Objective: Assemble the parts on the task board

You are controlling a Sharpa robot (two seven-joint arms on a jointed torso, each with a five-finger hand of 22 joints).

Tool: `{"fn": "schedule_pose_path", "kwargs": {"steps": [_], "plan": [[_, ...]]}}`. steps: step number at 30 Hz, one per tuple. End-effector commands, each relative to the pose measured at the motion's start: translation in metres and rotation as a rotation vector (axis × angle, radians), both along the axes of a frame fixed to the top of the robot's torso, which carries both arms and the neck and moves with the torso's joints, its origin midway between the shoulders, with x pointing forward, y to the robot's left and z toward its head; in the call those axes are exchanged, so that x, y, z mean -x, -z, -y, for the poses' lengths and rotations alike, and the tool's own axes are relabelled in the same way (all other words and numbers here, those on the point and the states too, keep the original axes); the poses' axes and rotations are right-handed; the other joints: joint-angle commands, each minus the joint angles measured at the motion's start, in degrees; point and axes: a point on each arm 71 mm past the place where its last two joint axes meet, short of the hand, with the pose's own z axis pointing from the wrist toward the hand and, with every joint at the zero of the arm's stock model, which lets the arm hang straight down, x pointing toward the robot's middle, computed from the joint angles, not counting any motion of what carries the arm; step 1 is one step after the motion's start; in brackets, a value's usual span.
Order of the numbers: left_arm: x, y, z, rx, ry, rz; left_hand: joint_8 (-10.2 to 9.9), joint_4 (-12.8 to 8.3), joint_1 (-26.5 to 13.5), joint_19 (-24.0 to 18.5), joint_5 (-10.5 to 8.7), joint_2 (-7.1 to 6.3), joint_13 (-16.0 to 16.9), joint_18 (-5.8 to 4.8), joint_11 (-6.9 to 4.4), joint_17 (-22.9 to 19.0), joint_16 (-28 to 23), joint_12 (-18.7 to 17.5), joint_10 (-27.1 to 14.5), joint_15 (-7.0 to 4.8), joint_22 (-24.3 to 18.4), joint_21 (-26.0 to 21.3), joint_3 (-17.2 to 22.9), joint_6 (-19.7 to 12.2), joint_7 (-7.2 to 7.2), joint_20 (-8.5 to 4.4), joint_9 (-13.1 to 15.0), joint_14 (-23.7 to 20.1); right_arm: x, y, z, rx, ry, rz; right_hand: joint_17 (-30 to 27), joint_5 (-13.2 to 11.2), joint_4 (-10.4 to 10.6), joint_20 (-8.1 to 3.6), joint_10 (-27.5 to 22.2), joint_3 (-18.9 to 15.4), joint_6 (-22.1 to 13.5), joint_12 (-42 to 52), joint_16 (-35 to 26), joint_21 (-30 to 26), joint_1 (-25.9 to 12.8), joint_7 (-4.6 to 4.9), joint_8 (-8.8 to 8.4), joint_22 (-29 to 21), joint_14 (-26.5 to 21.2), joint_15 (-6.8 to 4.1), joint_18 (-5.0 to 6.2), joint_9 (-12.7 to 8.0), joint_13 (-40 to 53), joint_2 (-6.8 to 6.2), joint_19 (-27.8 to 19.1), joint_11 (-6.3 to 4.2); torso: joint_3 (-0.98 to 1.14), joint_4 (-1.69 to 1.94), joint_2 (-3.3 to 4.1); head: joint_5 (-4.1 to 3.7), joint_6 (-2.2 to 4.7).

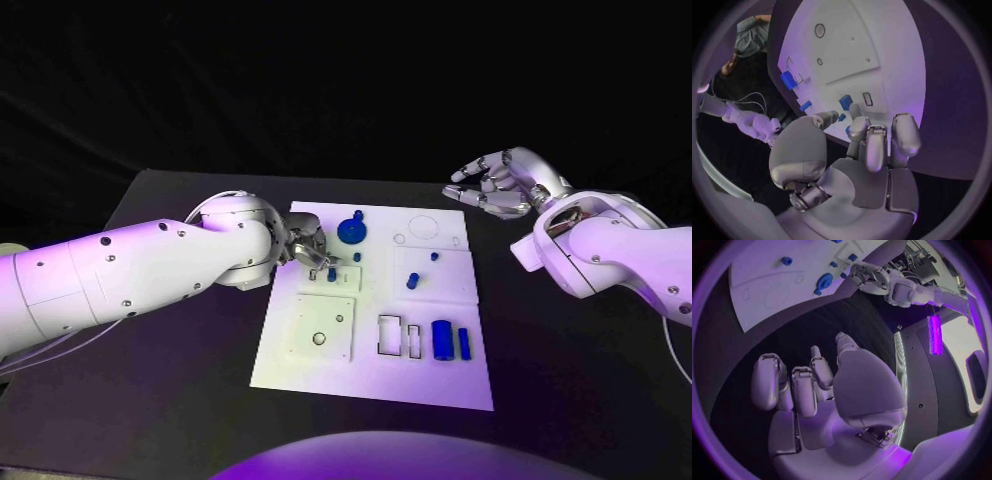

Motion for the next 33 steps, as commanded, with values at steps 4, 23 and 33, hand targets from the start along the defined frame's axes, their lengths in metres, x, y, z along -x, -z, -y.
{"fn": "schedule_pose_path", "kwargs": {"steps": [4,23,33], "plan": [[-0.008,-0.020,-0.005,0.080,-0.041,-0.011,-1.13,0.02,-0.48,-0.15,0.07,0.40,-0.66,-0.97,0.25,10.77,0.09,-0.51,-0.67,-0.26,-0.28,-0.40,-1.28,-0.77,0.42,0.20,-0.26,4.78,-0.001,0.001,-0.001,0.005,0.002,0.008,5.88,0.16,-0.10,0.10,-0.44,-0.41,-0.44,-0.40,-0.23,-0.33,-0.77,0.11,0.17,4.53,3.84,-0.21,1.09,-0.06,-0.07,-0.10,-0.39,-0.09,0.10,-0.06,-0.06,0.17,0.75],[-0.060,-0.032,-0.044,0.014,-0.144,-0.023,-9.24,-0.10,8.73,-1.67,0.46,-0.57,-4.88,-0.57,2.87,9.19,-0.64,-2.97,-4.57,2.04,-2.20,-1.41,-5.74,-3.74,3.39,2.27,-4.82,4.15,-0.002,0.003,-0.002,0.006,-0.001,0.001,5.89,0.16,-0.10,0.11,-0.39,-0.46,-0.48,-0.35,-0.24,-0.33,-0.95,0.12,0.20,4.55,3.84,-0.20,1.09,-0.07,-0.01,-0.07,-0.37,-0.09,-0.01,-0.09,0.23,0.53,2.21],[-0.072,-0.026,-0.043,-0.053,-0.137,-0.066,-9.61,0.03,8.55,-2.07,0.26,-0.35,-5.38,-0.44,3.00,8.62,-0.90,-3.27,-5.01,2.19,-2.79,-1.66,-6.87,-3.43,3.50,2.41,-5.11,3.93,-0.002,0.003,-0.004,0.006,-0.005,-0.002,5.86,0.18,-0.11,0.11,-0.40,-0.47,-0.49,-0.35,-0.26,-0.35,-1.01,0.12,0.23,4.54,3.83,-0.20,1.09,-0.08,-0.02,-0.03,-0.38,-0.08,-0.09,0.06,0.23,0.54,1.93]]}}
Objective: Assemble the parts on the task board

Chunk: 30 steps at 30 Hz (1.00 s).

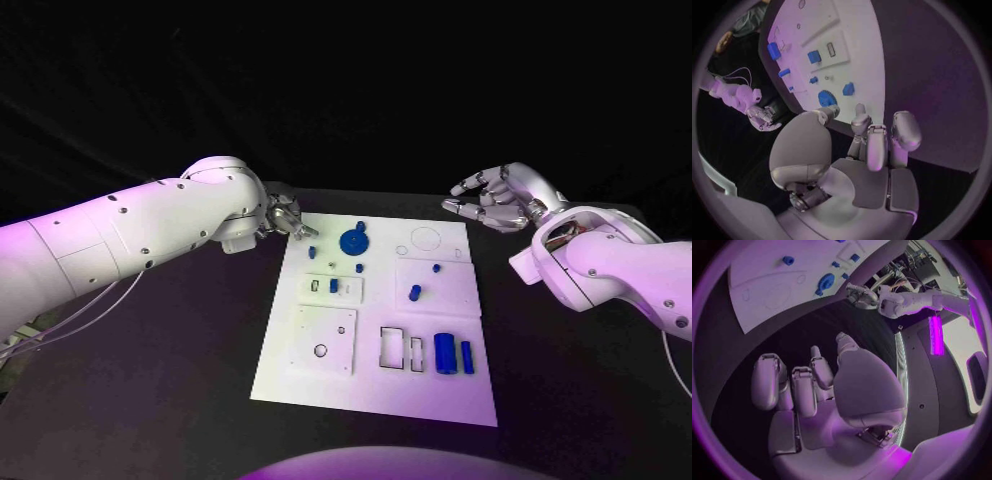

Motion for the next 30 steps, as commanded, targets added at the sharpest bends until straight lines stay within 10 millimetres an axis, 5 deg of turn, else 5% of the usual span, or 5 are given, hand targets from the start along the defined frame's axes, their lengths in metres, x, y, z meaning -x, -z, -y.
{"fn": "schedule_pose_path", "kwargs": {"steps": [1,18,30], "plan": [[-0.001,0.003,0.003,-0.032,0.042,-0.047,-0.22,-0.10,0.28,-0.25,-0.11,0.37,-0.04,-0.44,-0.05,8.60,-0.24,-0.22,-0.49,0.45,-0.03,-0.35,-0.51,0.08,0.21,0.16,-0.12,4.03,0.000,0.000,-0.001,0.005,-0.008,0.001,5.87,0.18,0.05,0.12,-0.40,-0.31,-0.31,-0.14,-0.26,-0.35,-0.55,-0.07,0.23,4.51,3.83,-0.20,1.09,-0.08,-0.01,-0.03,-0.38,-0.08,0.01,0.05,-0.03,0.06,-0.15],[-0.003,0.011,0.014,-0.042,0.062,-0.083,-0.64,0.01,-2.97,-0.13,-0.18,2.28,0.53,-0.48,-0.16,8.82,-0.13,0.26,-0.11,0.42,0.44,-0.15,-3.93,1.27,0.01,0.25,-0.51,4.06,0.000,0.001,-0.003,0.005,-0.010,0.001,5.83,0.25,0.02,0.12,-0.44,-0.29,-0.33,-0.18,-0.29,-0.44,-0.60,-0.07,0.28,4.47,3.82,-0.20,1.10,-0.09,-0.07,0.04,-0.42,-0.08,0.12,0.02,-0.14,0.08,-0.58],[-0.001,0.012,0.018,-0.044,0.081,-0.102,-0.17,-0.25,-1.32,-0.07,0.07,3.27,0.71,-0.50,-0.53,8.86,-0.11,0.41,0.07,0.13,0.60,-0.06,-3.61,2.10,-0.41,0.05,-0.28,4.08,-0.001,0.001,-0.003,0.006,-0.010,-0.001,5.87,0.31,0.00,0.12,-0.34,-0.27,-0.32,-0.07,-0.28,-0.38,-0.60,-0.08,0.32,4.51,3.83,-0.20,1.09,-0.09,0.05,0.10,-0.37,-0.09,0.14,0.03,-0.11,0.15,-0.78]]}}
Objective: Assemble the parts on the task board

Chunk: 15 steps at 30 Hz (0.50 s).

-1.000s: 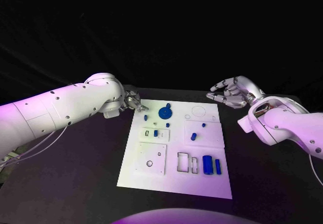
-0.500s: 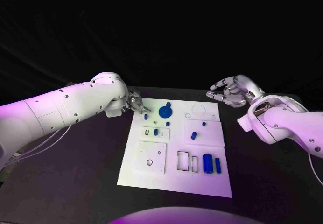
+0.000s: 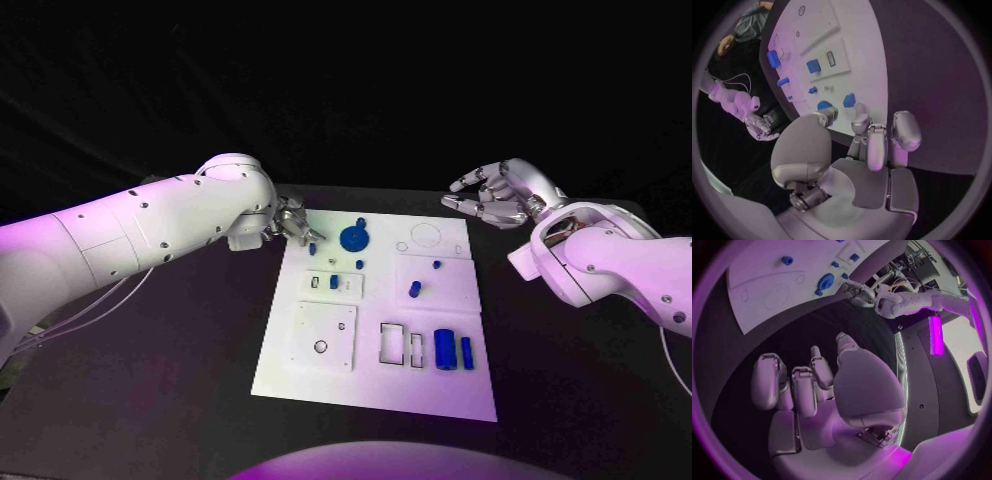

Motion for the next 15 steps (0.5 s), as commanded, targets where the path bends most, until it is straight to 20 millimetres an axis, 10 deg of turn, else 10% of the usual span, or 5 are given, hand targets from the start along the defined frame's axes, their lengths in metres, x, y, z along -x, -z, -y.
{"fn": "schedule_pose_path", "kwargs": {"steps": [1,15], "plan": [[0.0022,0.0007,0.0040,0.002,0.028,-0.029,0.26,-0.29,0.64,-0.07,0.08,0.26,0.06,-0.50,-0.53,8.83,-0.12,0.23,0.06,0.12,0.03,-0.06,0.24,0.34,0.10,0.05,0.10,4.07,0.0001,0.0005,-0.0009,0.006,-0.008,-0.001,5.88,0.31,0.01,0.12,-0.34,-0.28,-0.33,-0.07,-0.28,-0.14,-0.60,-0.08,0.32,4.54,3.83,-0.20,1.08,-0.09,0.05,0.10,-0.38,-0.09,0.01,0.05,-0.01,0.09,-0.15],[0.0024,0.0016,0.0048,0.005,0.031,-0.038,0.27,-0.51,4.57,-0.15,0.11,1.03,-0.01,-0.50,-0.66,8.75,-0.16,0.18,-0.04,-0.01,0.04,-0.07,1.90,0.25,0.00,-0.12,0.21,4.04,0.0000,0.0008,-0.0015,0.007,-0.008,-0.003,5.89,0.42,-0.05,0.12,-0.31,-0.21,-0.31,-0.05,-0.28,-0.15,-0.51,-0.09,0.39,4.54,3.84,-0.21,1.08,-0.09,0.07,0.18,-0.36,-0.10,-0.03,-0.01,-0.02,0.15,-0.23]]}}
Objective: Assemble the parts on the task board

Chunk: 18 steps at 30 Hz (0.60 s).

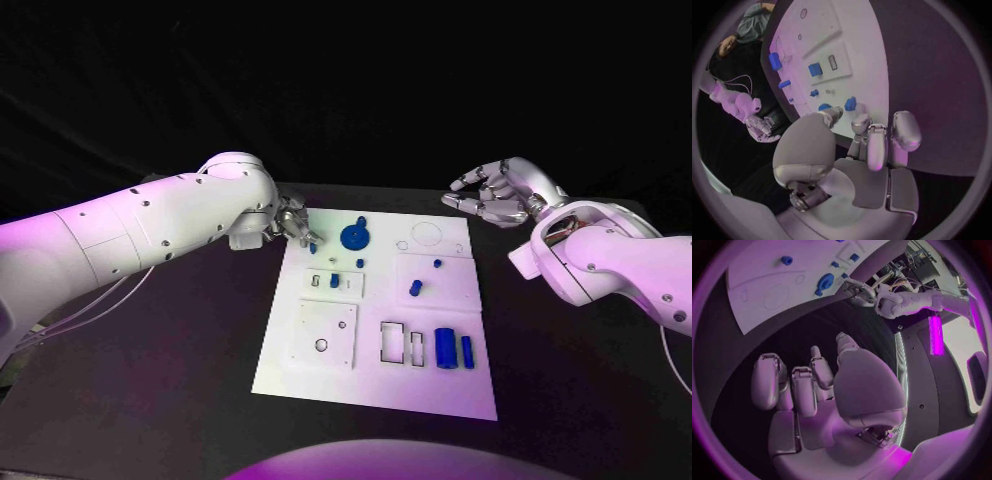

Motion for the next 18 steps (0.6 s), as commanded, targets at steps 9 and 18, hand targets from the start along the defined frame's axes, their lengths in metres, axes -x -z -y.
{"fn": "schedule_pose_path", "kwargs": {"steps": [9,18], "plan": [[0.0009,0.0010,0.0038,0.019,0.015,-0.021,0.28,-0.18,2.10,-0.23,0.08,-0.06,-0.19,-0.49,-0.36,8.59,-0.23,0.05,-0.10,-0.04,-0.04,-0.11,0.98,0.16,-0.03,-0.14,0.14,3.98,-0.0002,0.0010,-0.0003,0.008,-0.005,-0.007,5.85,0.18,-0.04,0.12,-0.31,-0.21,-0.31,-0.05,-0.28,-0.15,-0.51,-0.10,0.39,4.55,3.84,-0.21,1.08,-0.10,0.06,0.18,-0.36,-0.10,0.01,0.01,0.03,-0.03,-0.10],[0.0006,0.0014,0.0043,0.034,0.010,-0.017,0.34,-0.29,4.00,-0.28,0.12,0.47,-0.25,-0.49,-0.40,8.56,-0.25,0.00,-0.17,-0.07,-0.03,-0.13,1.92,0.06,-0.07,-0.15,0.24,3.96,-0.0004,0.0013,0.0000,0.010,-0.003,-0.009,5.78,0.29,-0.05,0.12,-0.26,-0.13,-0.30,-0.01,-0.32,-0.22,-0.43,-0.11,0.45,4.52,3.83,-0.23,1.10,-0.10,0.09,0.27,-0.38,-0.11,0.01,-0.04,0.01,-0.07,-0.18]]}}
